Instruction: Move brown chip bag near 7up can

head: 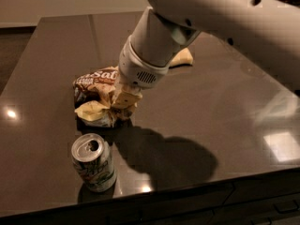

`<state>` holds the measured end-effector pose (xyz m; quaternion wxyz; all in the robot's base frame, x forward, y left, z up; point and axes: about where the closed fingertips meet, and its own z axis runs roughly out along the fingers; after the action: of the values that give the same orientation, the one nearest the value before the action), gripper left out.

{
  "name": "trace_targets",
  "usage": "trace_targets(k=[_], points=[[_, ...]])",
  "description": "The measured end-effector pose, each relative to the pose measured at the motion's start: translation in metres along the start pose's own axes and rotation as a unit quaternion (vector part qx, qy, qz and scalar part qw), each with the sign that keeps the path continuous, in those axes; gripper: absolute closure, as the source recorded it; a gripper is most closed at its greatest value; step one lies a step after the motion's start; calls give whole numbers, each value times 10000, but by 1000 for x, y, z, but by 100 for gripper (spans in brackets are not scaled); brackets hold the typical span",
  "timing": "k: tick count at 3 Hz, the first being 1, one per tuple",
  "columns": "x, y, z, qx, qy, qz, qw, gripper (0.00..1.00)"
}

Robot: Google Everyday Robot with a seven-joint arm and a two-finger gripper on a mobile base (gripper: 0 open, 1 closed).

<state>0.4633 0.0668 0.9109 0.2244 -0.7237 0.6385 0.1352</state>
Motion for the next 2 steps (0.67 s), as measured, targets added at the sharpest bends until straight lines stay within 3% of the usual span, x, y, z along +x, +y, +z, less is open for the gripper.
trace_targets(k=[1,2], points=[[6,13,-1,-96,90,-139,9998,85],[12,21,-3,-155,151,-193,9996,61]])
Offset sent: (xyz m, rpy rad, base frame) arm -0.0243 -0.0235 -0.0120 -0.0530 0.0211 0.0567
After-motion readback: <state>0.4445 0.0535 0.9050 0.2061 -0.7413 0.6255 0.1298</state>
